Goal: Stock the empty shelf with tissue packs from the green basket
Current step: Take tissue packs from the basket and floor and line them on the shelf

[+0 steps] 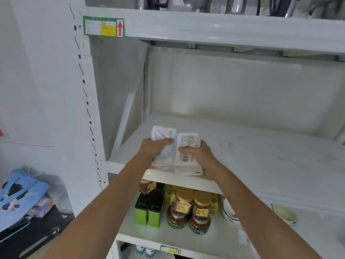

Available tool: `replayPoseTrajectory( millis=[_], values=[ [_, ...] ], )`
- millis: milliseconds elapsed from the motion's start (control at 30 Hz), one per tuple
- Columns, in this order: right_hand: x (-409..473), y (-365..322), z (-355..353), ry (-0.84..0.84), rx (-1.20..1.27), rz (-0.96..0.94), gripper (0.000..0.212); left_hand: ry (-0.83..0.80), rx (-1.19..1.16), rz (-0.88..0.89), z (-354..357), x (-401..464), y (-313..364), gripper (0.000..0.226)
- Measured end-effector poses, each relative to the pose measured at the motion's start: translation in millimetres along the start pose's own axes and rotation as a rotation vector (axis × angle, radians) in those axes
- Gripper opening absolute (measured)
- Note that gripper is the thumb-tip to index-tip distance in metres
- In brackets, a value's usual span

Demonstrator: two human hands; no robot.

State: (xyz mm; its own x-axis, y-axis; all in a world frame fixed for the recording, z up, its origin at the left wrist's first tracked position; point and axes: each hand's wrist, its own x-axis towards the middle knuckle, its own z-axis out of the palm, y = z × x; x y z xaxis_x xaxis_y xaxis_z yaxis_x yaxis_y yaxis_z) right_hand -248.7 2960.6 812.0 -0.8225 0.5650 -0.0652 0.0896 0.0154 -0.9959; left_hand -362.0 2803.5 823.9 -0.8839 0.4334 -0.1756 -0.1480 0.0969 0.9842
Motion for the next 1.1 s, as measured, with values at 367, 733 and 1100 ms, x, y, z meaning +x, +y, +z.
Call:
replayPoseTrajectory(
  millis=[367,733,1100],
  values=[
    [37,-6,8,0.097,-0.027,0.069,0.099,0.148,0.380,0.014,-4,53,5,0.080],
    [-4,3,-16,0.119,-0.607,-0.393,0.061,0.145,0.993,0.850,-28,-56,-55,0.070],
    [-36,27,9,-0.037,-1.291,-0.608,0.074,-0.054,1.481,0.696,-14,-38,-56,0.096]
  ],
)
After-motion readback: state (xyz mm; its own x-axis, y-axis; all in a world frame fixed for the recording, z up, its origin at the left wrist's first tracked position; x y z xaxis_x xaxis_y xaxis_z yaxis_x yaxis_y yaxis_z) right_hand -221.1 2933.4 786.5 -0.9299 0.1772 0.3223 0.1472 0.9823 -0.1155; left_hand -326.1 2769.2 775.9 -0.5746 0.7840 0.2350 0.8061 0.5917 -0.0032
